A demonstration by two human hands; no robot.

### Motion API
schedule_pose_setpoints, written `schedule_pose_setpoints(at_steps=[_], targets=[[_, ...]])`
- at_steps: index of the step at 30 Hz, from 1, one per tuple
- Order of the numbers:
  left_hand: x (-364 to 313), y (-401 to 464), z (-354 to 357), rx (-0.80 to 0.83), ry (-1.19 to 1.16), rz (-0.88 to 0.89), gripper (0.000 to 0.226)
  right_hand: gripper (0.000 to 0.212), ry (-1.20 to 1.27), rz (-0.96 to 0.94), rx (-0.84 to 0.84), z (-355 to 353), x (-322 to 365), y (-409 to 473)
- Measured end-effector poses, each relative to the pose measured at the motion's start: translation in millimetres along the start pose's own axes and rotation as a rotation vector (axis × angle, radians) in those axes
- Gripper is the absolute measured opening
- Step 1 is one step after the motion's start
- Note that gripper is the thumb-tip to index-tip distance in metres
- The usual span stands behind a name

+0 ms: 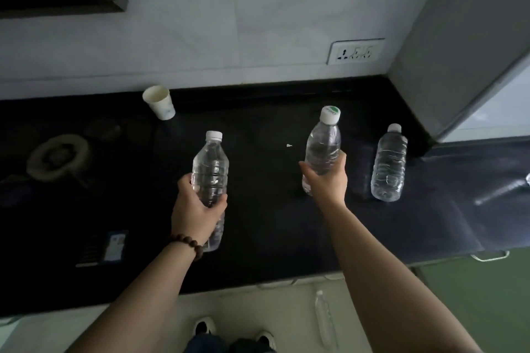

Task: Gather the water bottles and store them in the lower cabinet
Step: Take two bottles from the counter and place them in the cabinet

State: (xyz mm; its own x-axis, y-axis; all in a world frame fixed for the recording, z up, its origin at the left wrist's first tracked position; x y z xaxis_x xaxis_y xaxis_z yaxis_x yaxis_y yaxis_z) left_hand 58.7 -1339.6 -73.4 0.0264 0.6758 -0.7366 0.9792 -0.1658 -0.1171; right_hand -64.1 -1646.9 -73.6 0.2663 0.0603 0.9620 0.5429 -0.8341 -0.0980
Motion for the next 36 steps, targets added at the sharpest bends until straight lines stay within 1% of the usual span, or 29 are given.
schedule_pose_setpoints(at_steps=[3, 7, 11, 15, 18, 22, 27, 30, 33, 36], targets=[[17, -12, -22, -0.053, -0.023, -0.050, 0.064, 0.054, -0.021, 0.010, 0.052, 12, 7, -1], [39, -26, -53, -0.125, -0.048, -0.096, 0.062, 0.049, -0.021, 0.015, 0.146, 42, 8, -34], [67, -47, -95, -0.210, -0.063, -0.113, 0.063, 0.049, -0.026, -0.027, 0.303, 92, 20, -92], [110, -78, -149, -0.300, -0.111, -0.152, 0.064, 0.052, -0.049, -0.077, 0.483, 154, 36, -169], [158, -113, -200, -0.385, -0.140, -0.204, 0.062, 0.051, -0.070, -0.091, 0.596, 199, 44, -241], [242, -183, -274, -0.514, -0.196, -0.305, 0.055, 0.050, -0.114, -0.131, 0.726, 256, 45, -353], [356, -301, -364, -0.658, -0.231, -0.466, 0.061, 0.046, -0.124, -0.166, 0.890, 315, 35, -517], [420, -375, -415, -0.741, -0.234, -0.564, 0.069, 0.046, -0.147, -0.182, 1.001, 347, 26, -618], [472, -442, -460, -0.825, -0.223, -0.640, 0.072, 0.048, -0.151, -0.218, 1.135, 375, 20, -713], [519, -496, -491, -0.902, -0.261, -0.700, 0.073, 0.048, -0.166, -0.245, 1.244, 398, 15, -790]])
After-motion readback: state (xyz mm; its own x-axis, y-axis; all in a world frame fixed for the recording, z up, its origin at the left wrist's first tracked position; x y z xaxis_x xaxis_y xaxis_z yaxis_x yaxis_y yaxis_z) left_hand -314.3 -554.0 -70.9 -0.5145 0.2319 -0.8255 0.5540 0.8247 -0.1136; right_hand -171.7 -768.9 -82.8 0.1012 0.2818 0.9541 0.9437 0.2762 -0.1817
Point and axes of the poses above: each hand's wrist, its own y-axis towards the middle knuckle, its own z-axis out of the palm, x = y × z, the point moved 10 cm from there along y, towards the middle knuckle, and after that the axes turned 7 degrees about y, right-handed, at the moved point
